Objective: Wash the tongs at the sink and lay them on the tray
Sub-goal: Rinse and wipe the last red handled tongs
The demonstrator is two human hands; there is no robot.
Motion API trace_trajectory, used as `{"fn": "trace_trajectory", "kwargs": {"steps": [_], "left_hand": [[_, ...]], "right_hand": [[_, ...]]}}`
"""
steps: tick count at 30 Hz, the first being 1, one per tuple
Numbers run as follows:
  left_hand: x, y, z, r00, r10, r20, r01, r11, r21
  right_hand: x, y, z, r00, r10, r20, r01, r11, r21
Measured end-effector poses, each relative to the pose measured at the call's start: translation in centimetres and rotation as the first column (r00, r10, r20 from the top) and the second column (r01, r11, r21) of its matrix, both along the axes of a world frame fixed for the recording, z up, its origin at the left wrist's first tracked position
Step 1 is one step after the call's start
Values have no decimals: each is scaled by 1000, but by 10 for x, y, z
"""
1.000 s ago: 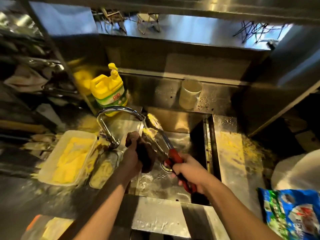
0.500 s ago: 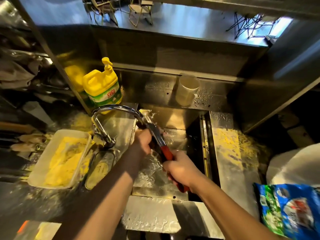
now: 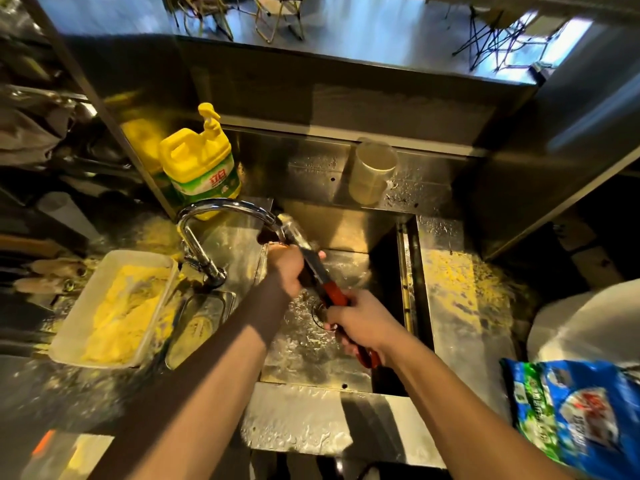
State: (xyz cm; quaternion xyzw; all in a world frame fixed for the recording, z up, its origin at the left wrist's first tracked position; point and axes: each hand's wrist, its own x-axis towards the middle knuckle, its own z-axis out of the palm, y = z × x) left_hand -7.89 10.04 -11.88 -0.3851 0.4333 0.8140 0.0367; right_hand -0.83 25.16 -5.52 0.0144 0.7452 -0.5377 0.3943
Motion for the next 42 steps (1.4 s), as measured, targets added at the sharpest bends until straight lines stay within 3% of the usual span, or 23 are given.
{"fn": "trace_trajectory", "kwargs": {"steps": [8, 11, 14, 18, 23, 35, 42], "left_hand": [[-3, 2, -3, 999, -2, -37, 1, 1000, -24], [-3, -4, -9, 997, 77, 11, -77, 997, -7], [-4, -4, -4, 999, -18, -31, 17, 1000, -6], [-5, -3, -4, 1000, 12, 6, -12, 999, -39], [-2, 0, -8, 998, 55, 32, -52, 996, -68], [7, -3, -25, 998, -18, 68, 21, 999, -44], [-3, -19, -33, 983, -105, 152, 116, 991, -64]], "right_hand": [[3, 1, -2, 999, -41, -17, 41, 999, 2], [7, 1, -1, 1000, 9, -9, -8, 1000, 25], [5, 0, -1, 999, -21, -42, 21, 1000, 2], [2, 1, 1, 980, -96, 176, 114, 989, -95], [5, -2, -2, 966, -124, 227, 154, 981, -121], [20, -6, -4, 971, -144, 193, 159, 985, -66], [17, 4, -1, 988, -52, 148, 60, 997, -51]]}}
